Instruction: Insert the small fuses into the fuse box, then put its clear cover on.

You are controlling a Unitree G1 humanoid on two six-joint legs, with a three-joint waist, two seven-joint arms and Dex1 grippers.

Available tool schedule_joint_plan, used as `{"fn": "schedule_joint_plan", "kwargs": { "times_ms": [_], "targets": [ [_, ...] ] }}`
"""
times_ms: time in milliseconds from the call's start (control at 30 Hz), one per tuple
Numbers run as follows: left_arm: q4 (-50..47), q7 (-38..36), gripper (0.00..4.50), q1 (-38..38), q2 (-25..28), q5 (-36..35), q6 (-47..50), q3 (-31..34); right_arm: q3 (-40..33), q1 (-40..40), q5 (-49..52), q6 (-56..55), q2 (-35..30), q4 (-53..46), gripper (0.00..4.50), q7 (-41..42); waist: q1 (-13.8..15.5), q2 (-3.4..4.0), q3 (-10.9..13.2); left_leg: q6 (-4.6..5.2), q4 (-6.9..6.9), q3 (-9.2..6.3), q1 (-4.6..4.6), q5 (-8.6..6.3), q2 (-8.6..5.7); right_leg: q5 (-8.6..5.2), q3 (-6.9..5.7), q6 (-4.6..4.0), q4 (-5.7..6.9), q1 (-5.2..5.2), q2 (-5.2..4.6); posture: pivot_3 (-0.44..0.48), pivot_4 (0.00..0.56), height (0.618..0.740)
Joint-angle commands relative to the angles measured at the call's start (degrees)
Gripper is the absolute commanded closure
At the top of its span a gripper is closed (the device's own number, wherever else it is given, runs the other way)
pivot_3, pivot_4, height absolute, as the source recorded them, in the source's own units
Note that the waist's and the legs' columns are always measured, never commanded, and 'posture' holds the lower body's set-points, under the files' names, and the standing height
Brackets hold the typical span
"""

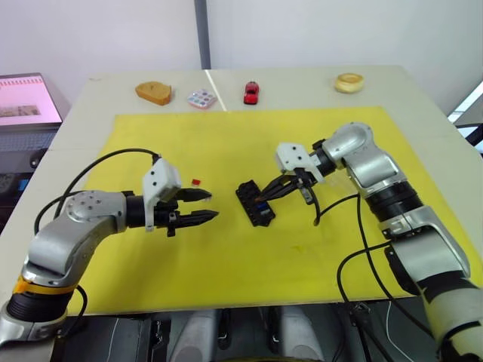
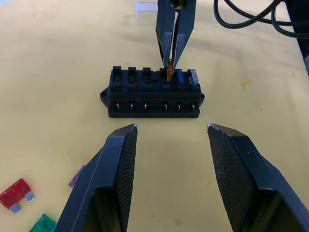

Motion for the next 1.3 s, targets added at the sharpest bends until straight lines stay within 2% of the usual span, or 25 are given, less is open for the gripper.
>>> {"fn": "schedule_joint_plan", "kwargs": {
  "times_ms": [33, 500, 1300],
  "targets": [
    [-1.6, 0.2, 2.08, -0.1, -0.1, -0.1, -0.8, 0.5, -0.6, 0.0, -0.2, 0.7, 0.4, -2.5, 4.5, -0.2, 0.0, 0.0, 0.0, 0.0, 0.0, 0.0, 0.0, 0.0, 0.0, 0.0, 0.0, 0.0, 0.0, 0.0, 0.0, 0.0, 0.15, 0.74],
    [-1.7, 0.7, 2.08, 0.0, -0.9, -0.2, -1.0, 0.3, 0.0, -0.6, -3.7, 0.2, 0.8, -1.5, 4.5, -2.4, 0.0, 0.0, 0.0, 0.0, 0.0, 0.0, 0.01, 0.0, 0.0, 0.0, 0.0, 0.0, 0.0, 0.02, 0.0, 0.0, 0.15, 0.74],
    [-2.8, 2.7, 2.08, 1.4, -4.0, -0.8, -1.0, 0.1, 3.2, -2.8, -10.1, 7.0, -0.5, -8.6, 4.5, -2.8, -0.1, 0.0, 0.0, 0.0, 0.01, 0.0, 0.01, 0.0, 0.01, 0.0, 0.0, 0.0, 0.0, 0.01, 0.0, 0.0, 0.15, 0.74]
  ]
}}
